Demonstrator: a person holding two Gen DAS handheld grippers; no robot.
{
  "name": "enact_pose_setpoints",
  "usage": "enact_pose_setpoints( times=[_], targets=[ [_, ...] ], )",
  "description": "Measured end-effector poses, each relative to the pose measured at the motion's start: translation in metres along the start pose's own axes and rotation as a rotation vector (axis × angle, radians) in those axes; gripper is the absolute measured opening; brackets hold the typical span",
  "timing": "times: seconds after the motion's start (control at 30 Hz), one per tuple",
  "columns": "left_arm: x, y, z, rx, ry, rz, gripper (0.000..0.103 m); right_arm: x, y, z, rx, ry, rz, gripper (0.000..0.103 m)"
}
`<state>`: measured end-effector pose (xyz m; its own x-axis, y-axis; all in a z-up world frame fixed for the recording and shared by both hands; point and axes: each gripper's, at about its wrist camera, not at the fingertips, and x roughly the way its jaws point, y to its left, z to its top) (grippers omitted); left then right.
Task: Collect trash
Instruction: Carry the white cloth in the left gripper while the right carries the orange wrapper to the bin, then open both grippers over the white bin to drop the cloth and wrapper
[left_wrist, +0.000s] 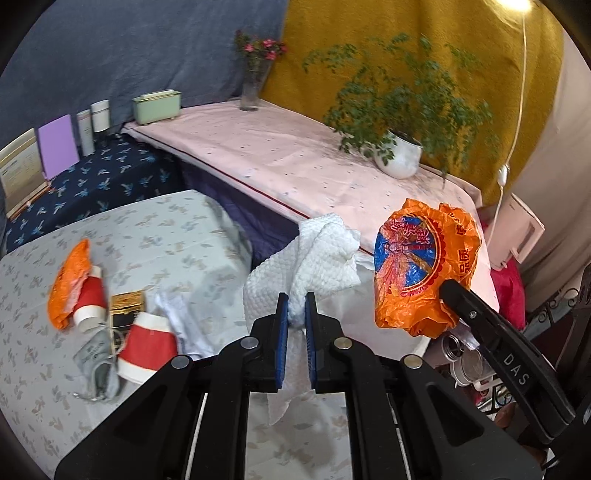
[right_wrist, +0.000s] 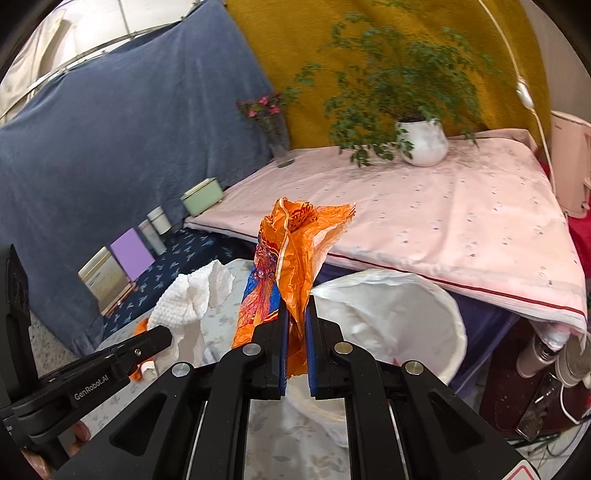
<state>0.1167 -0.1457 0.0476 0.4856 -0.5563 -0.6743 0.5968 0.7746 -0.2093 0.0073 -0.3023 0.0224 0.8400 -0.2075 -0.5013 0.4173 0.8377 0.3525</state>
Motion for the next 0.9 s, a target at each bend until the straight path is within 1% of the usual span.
enact_pose_setpoints(
  times=[0.17, 0.47, 0.67, 0.9],
  targets=[
    [0.017, -0.026, 0.001, 0.035, 0.021, -0.025, 0.009, -0.002, -0.028, 0.0, 0.032, -0.003, -0.036, 0.008],
    [0.045, -0.051, 0.001, 0.064, 0.062, -0.049, 0.009, 0.001, -0.061, -0.001, 0.068, 0.007, -0.071, 0.008],
    [0.06, -0.06, 0.001, 0.077, 0.086, -0.054, 0.009, 0.008, -0.073, -0.002, 0.083, 0.02, -0.081, 0.008],
    [0.068, -0.064, 0.003, 0.08, 0.084, -0.058, 0.01, 0.016, -0.077, -0.003, 0.087, 0.033, -0.085, 0.009]
  ],
)
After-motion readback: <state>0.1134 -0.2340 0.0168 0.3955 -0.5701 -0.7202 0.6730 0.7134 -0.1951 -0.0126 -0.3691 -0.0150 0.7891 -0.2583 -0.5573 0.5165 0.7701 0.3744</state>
